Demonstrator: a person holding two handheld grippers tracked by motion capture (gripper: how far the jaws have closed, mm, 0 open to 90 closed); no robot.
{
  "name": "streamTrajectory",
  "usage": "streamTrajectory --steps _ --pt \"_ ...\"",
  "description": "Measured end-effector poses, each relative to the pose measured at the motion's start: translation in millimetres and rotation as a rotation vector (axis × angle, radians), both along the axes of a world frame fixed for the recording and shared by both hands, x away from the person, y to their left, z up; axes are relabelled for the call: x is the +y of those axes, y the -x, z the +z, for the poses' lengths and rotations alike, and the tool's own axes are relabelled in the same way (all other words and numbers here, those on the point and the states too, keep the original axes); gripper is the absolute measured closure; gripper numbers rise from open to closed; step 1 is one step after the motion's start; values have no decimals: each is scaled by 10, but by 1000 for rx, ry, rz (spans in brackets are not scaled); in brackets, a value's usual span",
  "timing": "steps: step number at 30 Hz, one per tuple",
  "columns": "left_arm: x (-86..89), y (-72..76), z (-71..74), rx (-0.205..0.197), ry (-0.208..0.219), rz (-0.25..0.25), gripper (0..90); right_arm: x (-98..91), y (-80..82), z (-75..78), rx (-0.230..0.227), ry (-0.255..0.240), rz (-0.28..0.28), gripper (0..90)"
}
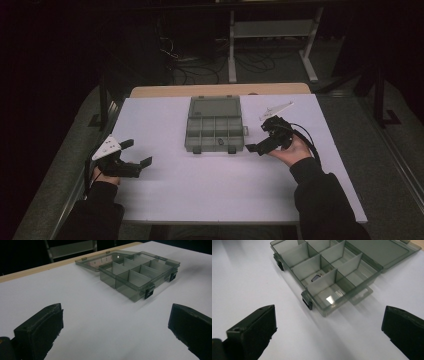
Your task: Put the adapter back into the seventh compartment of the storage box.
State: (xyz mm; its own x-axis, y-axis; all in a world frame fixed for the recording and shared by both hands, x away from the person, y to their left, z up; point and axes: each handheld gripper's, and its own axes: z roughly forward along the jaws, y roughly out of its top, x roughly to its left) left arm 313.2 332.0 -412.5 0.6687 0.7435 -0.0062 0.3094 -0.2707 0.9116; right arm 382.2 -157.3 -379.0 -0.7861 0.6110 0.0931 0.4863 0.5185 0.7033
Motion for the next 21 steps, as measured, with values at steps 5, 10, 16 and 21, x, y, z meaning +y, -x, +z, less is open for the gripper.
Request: streamTrajectory --steps 5,10,16,21 --pt "-1 0 0 0 0 0 0 -120 77 -16 -8 -23 -26 0" --pt "-2 -1 0 -1 1 0 0 -246 149 -42 -21 -42 -58 0" --pt "-1 -1 1 -2 0 1 0 -372 209 -85 -26 -65 -87 0" --pt "-1 -1 2 -2 0 1 0 -477 290 -125 -37 -70 -118 0"
